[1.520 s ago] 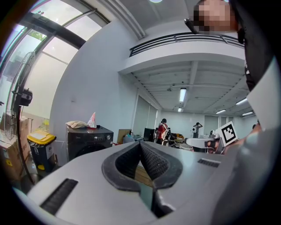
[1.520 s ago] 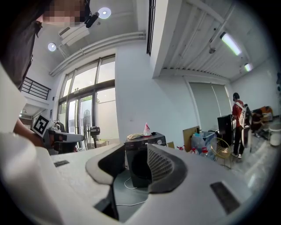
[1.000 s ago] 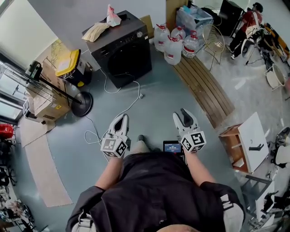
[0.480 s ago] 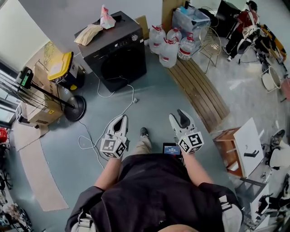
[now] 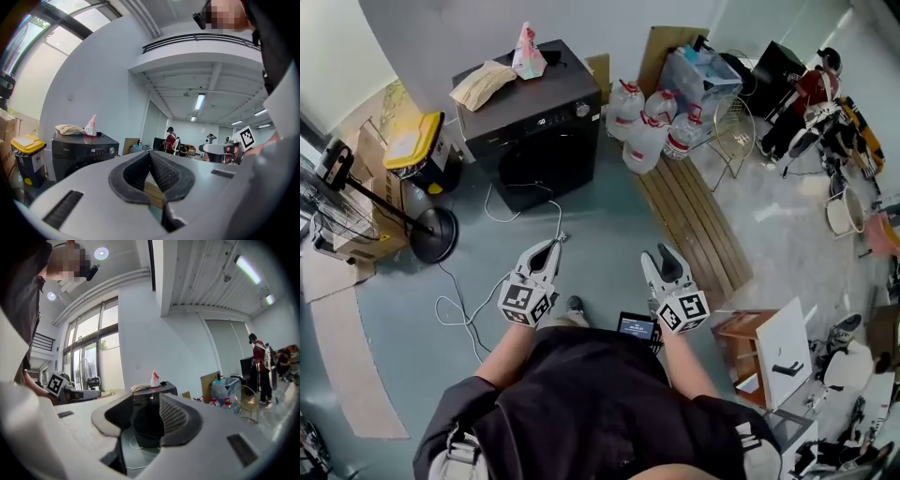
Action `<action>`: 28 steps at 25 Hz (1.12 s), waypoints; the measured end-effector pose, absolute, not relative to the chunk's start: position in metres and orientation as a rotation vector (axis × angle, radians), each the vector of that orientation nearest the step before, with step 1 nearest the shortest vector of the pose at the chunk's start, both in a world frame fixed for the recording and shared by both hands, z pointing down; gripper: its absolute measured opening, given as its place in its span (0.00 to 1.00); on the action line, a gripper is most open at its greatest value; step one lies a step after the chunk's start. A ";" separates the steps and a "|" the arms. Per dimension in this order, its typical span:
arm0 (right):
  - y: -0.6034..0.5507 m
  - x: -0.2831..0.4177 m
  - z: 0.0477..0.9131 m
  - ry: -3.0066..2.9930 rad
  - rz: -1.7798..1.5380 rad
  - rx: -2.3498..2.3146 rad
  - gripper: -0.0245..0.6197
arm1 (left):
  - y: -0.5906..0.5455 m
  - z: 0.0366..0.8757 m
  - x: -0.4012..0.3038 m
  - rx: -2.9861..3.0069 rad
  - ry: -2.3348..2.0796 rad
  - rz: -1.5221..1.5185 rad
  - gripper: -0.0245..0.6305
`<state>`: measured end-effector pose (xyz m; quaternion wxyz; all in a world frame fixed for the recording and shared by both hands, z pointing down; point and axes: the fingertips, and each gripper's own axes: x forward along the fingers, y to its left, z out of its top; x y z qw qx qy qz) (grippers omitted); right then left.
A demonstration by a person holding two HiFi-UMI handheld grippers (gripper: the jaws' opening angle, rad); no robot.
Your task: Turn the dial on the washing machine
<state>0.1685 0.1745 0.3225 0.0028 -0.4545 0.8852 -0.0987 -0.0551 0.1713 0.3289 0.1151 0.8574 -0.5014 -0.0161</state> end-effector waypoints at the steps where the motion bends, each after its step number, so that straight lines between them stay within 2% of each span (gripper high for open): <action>1: 0.162 0.167 0.321 2.777 -0.305 -1.426 0.29 | 0.157 0.328 -0.057 2.513 -1.467 -0.054 0.03; 17: 0.003 0.124 0.336 2.853 -0.364 -1.326 0.29 | 0.002 0.359 -0.080 2.441 -1.495 -0.107 0.03; 28: -0.157 0.117 0.363 2.977 -0.465 -0.996 0.29 | -0.116 0.381 -0.073 2.254 -1.722 -0.069 0.03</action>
